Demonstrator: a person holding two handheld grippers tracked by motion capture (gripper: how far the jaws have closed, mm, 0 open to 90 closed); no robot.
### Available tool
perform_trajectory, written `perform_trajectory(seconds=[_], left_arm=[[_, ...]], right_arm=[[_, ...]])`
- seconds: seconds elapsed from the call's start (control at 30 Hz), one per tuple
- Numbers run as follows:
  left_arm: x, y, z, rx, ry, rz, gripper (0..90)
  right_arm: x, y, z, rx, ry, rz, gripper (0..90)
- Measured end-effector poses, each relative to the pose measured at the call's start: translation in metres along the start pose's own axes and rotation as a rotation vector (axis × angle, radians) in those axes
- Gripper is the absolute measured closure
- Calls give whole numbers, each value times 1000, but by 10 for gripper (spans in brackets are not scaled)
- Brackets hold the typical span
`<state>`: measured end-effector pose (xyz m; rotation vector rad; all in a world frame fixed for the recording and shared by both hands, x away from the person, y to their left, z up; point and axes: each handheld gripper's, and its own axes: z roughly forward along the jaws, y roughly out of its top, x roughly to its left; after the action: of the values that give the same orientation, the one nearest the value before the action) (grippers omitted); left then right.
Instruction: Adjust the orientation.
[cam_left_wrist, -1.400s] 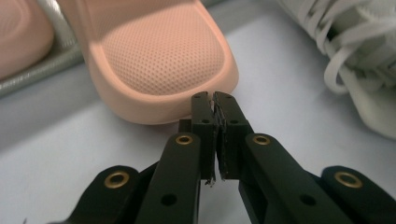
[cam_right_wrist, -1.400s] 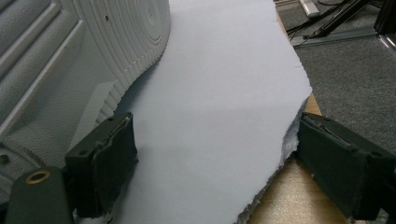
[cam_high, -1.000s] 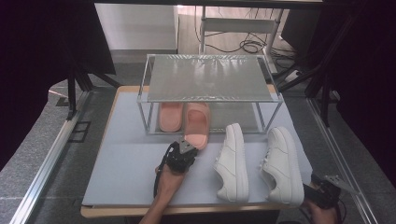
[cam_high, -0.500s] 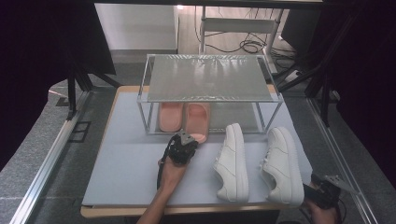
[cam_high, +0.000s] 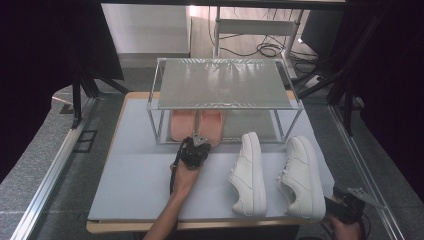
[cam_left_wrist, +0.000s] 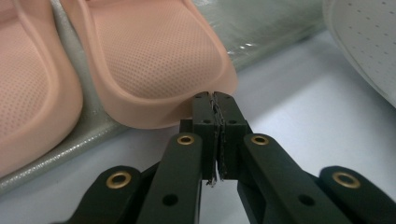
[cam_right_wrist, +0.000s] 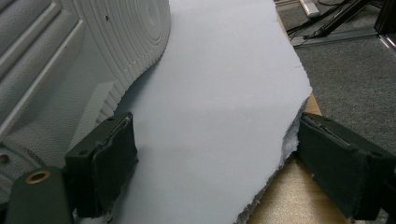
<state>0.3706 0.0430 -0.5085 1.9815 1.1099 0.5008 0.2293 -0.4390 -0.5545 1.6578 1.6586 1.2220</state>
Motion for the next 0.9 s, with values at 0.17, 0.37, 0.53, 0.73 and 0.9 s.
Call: perform_trajectory(seconds=[0.17,0.37,0.53,0.73,0.9], left_arm=[[3,4,6,2,8,-7,881],[6,9,14,6,17,-18,879],[8,11,20,11,18,-23,876],[5,12,14,-4,10,-22,853],[3,12,7,-4,-4,-14,787]], right_arm=[[0,0,0,0,0,0,126],[0,0,0,0,0,0,126],[0,0,0,0,0,0,126],[0,0,0,0,0,0,126],[0,0,0,0,0,0,127]])
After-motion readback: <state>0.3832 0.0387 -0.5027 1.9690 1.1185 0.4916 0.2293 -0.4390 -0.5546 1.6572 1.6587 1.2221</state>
